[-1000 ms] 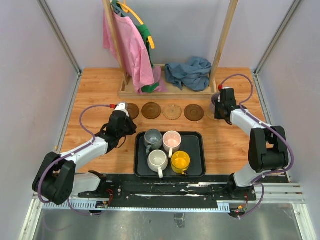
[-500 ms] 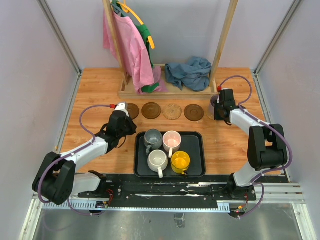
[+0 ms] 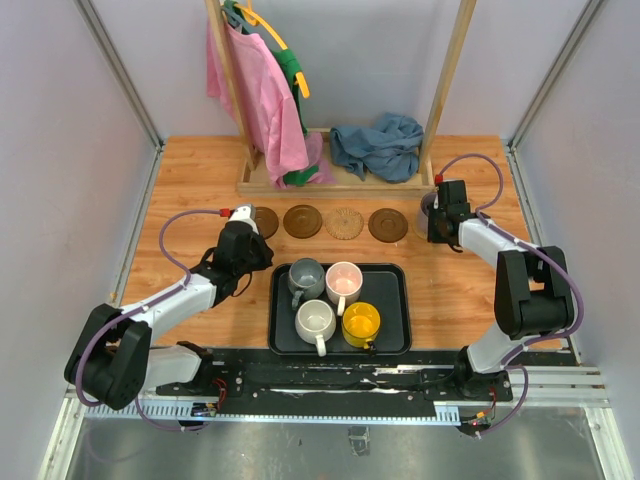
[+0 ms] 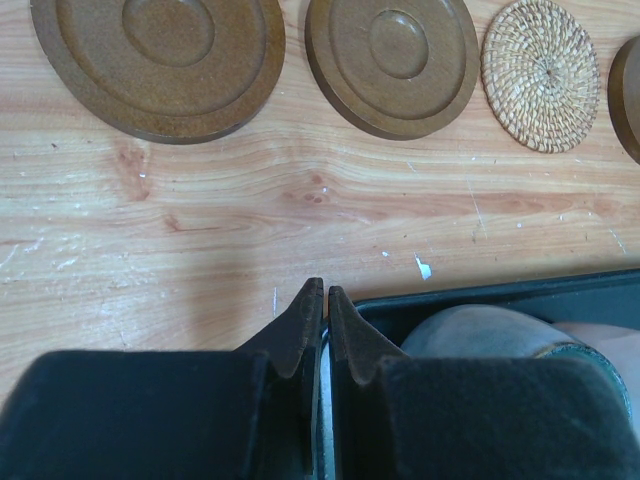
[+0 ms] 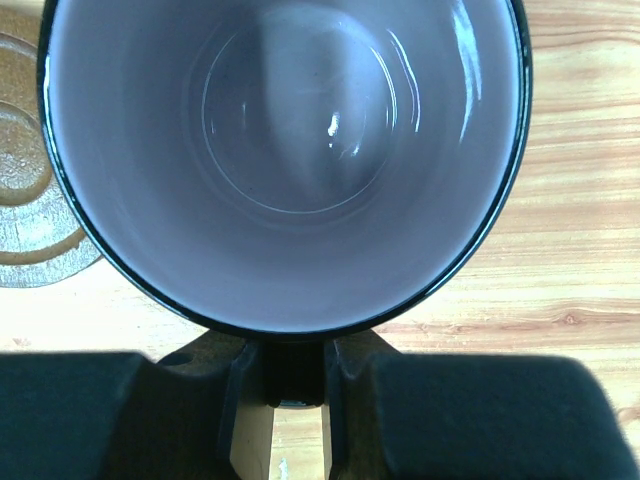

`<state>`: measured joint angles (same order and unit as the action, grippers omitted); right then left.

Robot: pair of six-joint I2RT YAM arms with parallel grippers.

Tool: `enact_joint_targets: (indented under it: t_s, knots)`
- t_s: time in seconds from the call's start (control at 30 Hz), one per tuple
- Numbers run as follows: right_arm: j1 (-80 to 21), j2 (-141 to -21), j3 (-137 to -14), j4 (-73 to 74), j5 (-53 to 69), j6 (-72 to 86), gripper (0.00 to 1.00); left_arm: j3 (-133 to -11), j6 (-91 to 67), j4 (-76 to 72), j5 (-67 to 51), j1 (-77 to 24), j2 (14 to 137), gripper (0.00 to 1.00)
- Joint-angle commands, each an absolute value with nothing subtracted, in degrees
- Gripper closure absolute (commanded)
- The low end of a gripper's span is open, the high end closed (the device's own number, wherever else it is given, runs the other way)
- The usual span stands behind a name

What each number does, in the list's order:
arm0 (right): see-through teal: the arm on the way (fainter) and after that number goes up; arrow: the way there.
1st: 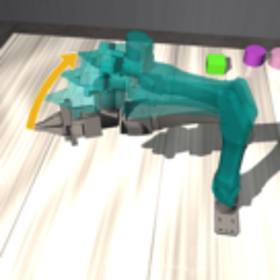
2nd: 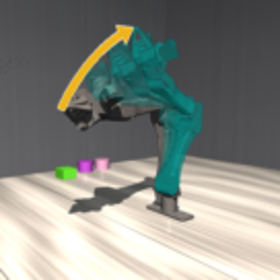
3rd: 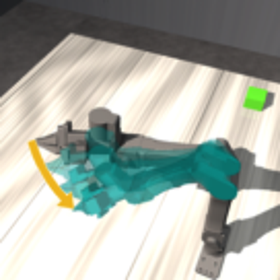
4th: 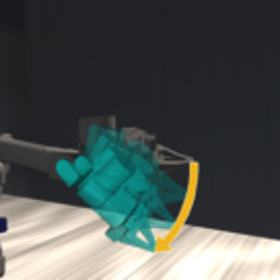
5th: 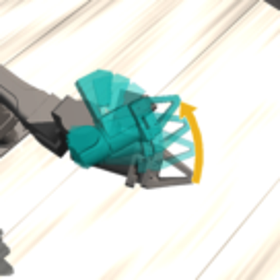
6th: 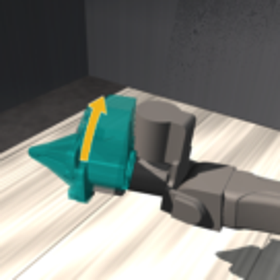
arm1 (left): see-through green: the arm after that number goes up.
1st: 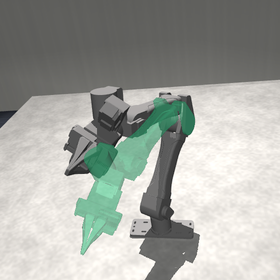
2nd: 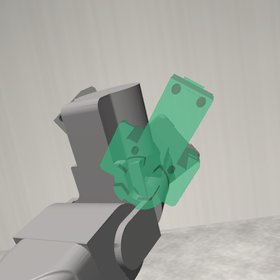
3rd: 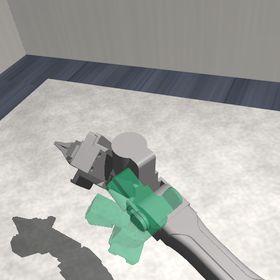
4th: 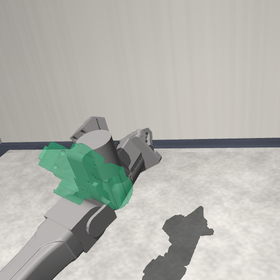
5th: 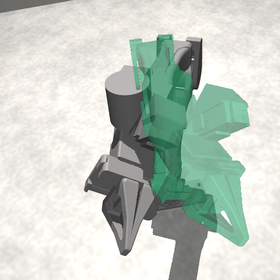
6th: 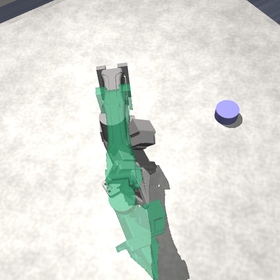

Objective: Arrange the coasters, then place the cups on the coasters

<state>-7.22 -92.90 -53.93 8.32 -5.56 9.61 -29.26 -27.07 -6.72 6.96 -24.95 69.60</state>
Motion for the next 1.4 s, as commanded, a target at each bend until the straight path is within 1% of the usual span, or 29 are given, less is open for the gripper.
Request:
enact_joint_targets:
  t_s: [0.0,0.17,0.3,0.43,0.83,0.9,1.0,1.07,1.13,1.37]
  knots:
    - [-6.7,-92.7,-54.1,5.6,-5.8,10.9,0.99,-29.3,-27.1,-7.6,7.2,-25.3,69.9,0.9]
    - [-6.6,-93.1,-54.3,6.6,-6.0,11.6,0.98,-29.3,-27.1,-7.8,7.3,-25.3,69.9,0.9]
    - [-6.6,-93.5,-54.7,7.5,-6.0,12.1,0.89,-29.3,-27.1,-7.8,7.3,-25.3,69.9,0.9]
    - [-6.6,-93.3,-54.6,8.1,-5.9,12.3,0.77,-29.2,-27.0,-7.8,7.4,-25.3,69.7,0.9]
    - [-6.6,-92.3,-54.1,10.1,-6.1,12.7,0.57,-29.1,-27.1,-7.9,7.2,-25.3,70.0,0.91]
    - [-6.6,-91.8,-53.9,10.5,-6.0,13.1,0.5,-29.0,-27.0,-7.8,7.1,-25.3,69.9,0.91]
    - [-6.8,-90.0,-52.8,11.3,-5.8,13.9,0.33,-29.1,-27.0,-7.8,7.1,-25.3,69.7,0.91]
    - [-7.1,-88.3,-51.9,11.9,-5.8,14.6,0.25,-29.0,-27.0,-7.7,7.0,-25.3,69.7,0.91]
    - [-7.8,-85.8,-50.8,13.1,-6.0,15.2,0.21,-29.0,-27.0,-7.6,6.9,-25.2,69.5,0.91]
    - [-13.8,-72.1,-47.5,20.0,-8.4,18.0,0.15,-28.9,-26.9,-7.6,6.8,-25.3,68.9,0.91]
